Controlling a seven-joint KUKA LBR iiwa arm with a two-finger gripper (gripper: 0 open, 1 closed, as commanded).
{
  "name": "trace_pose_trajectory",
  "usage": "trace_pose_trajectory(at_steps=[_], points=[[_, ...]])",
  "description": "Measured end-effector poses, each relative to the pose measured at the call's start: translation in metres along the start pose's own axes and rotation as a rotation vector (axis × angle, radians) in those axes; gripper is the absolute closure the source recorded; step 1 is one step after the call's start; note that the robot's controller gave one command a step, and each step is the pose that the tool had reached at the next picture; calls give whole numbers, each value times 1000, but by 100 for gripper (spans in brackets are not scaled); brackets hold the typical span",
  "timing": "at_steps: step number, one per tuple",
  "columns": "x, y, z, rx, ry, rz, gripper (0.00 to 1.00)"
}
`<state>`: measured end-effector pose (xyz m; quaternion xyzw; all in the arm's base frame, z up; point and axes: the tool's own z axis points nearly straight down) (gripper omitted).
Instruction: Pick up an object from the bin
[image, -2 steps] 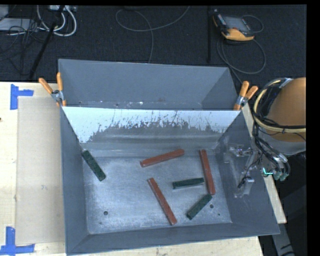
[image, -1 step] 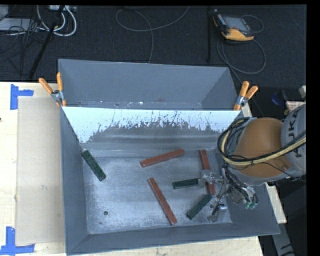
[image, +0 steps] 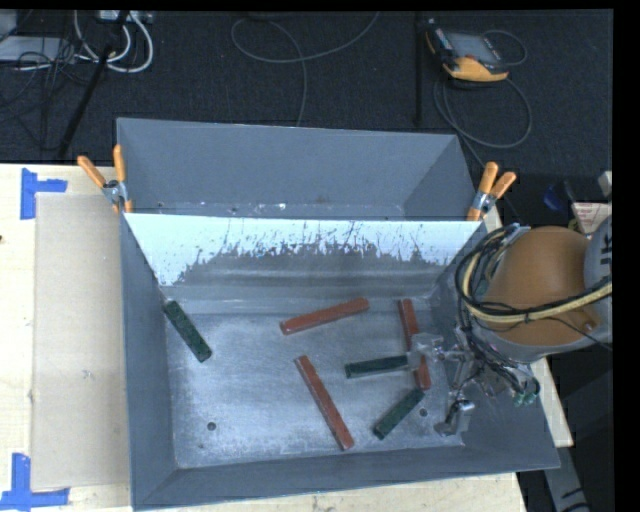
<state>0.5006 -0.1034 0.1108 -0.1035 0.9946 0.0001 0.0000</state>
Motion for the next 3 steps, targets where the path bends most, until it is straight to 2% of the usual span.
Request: trace_pose_trajectory(at_steps=[1, 2, 3], points=[[2, 14, 42, -4, 3, -614, 0], [1, 13, 41, -1, -1, -615, 100], [-7, 31, -106, 4, -7, -584, 100]])
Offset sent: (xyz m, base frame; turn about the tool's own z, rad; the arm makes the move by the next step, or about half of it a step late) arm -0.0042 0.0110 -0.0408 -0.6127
